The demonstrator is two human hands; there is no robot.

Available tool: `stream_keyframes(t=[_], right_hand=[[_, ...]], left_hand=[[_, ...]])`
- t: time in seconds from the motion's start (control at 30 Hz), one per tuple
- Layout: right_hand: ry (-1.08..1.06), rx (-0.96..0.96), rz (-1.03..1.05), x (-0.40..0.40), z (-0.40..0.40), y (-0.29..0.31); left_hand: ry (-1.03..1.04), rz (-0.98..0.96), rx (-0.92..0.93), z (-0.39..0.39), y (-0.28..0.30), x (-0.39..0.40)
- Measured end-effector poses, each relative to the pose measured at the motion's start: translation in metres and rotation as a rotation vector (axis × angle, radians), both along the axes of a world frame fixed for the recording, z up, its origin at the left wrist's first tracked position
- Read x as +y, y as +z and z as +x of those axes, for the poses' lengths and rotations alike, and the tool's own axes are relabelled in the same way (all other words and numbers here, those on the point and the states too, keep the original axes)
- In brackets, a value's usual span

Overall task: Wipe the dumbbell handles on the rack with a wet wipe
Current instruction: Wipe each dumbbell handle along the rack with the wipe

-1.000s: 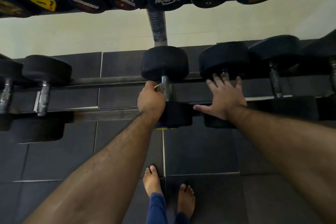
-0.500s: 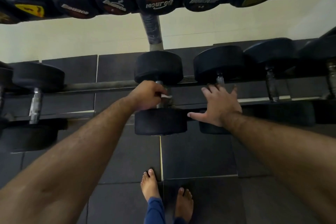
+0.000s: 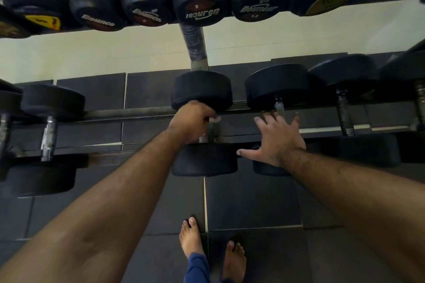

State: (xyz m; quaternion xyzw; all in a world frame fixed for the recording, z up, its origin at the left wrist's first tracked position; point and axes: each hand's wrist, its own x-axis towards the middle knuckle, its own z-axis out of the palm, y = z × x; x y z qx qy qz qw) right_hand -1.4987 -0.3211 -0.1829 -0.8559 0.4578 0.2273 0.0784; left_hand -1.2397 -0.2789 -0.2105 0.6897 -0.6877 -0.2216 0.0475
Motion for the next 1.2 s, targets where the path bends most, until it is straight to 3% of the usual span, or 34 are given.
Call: stream_keyframes(t=[0.07,0.13,0.27,0.33,0.43,0.5,0.6,0.67,0.73,0.83,0.9,0.97,1.03,1.13,1.2], right_hand=[[-0.003,0.000,0.000,0.000,0.000,0.000],[-0.001,0.005,0.003,0.000,0.000,-0.001],[-0.005,0.000,0.003,0.000,0.000,-0.003],[-0.002,0.007,0.004,-0.001,0.001,-0.003],[-0.006,0.002,0.005,-0.001,0.000,-0.002],[-0.003,0.004,0.008,-0.002,0.000,-0.002],[0.005,0.006,0.002,-0.002,-0.001,-0.004],[0.009,0.006,-0.001,-0.002,-0.001,-0.005],[0.014,0.013,-0.005,-0.002,-0.002,-0.006],[0.010,0.011,-0.004,-0.002,-0.002,-0.006],[0.008,0.011,0.000,-0.003,-0.001,-0.007],[0.006,0.015,0.007,-0.003,-0.001,-0.007],[0.007,0.017,0.010,-0.003,-0.001,-0.007],[0.015,0.024,0.012,-0.004,-0.001,-0.007],[0.017,0.021,0.015,-0.004,0.000,-0.008]], left_hand=[[0.000,-0.037,-0.091,-0.003,-0.009,-0.004],[-0.106,0.049,-0.180,-0.003,-0.018,-0.003],[-0.153,0.224,0.048,-0.001,-0.011,0.001],[-0.104,0.175,0.144,-0.003,-0.007,-0.002],[-0.016,0.057,-0.039,-0.005,-0.015,-0.010],[-0.110,0.177,-0.146,-0.005,-0.017,-0.009],[-0.108,0.306,0.100,0.004,-0.011,0.003],[0.145,0.246,0.384,0.015,-0.010,0.013],[0.529,0.126,0.575,0.025,-0.016,0.022],[1.175,0.022,0.596,0.031,-0.036,0.022],[1.482,0.097,0.918,0.025,-0.048,0.009],[1.437,0.220,1.160,0.021,-0.060,-0.004],[1.272,0.360,1.218,0.019,-0.064,-0.007],[1.019,0.592,1.084,0.020,-0.052,0.006],[1.021,0.507,0.943,0.029,-0.055,0.009]])
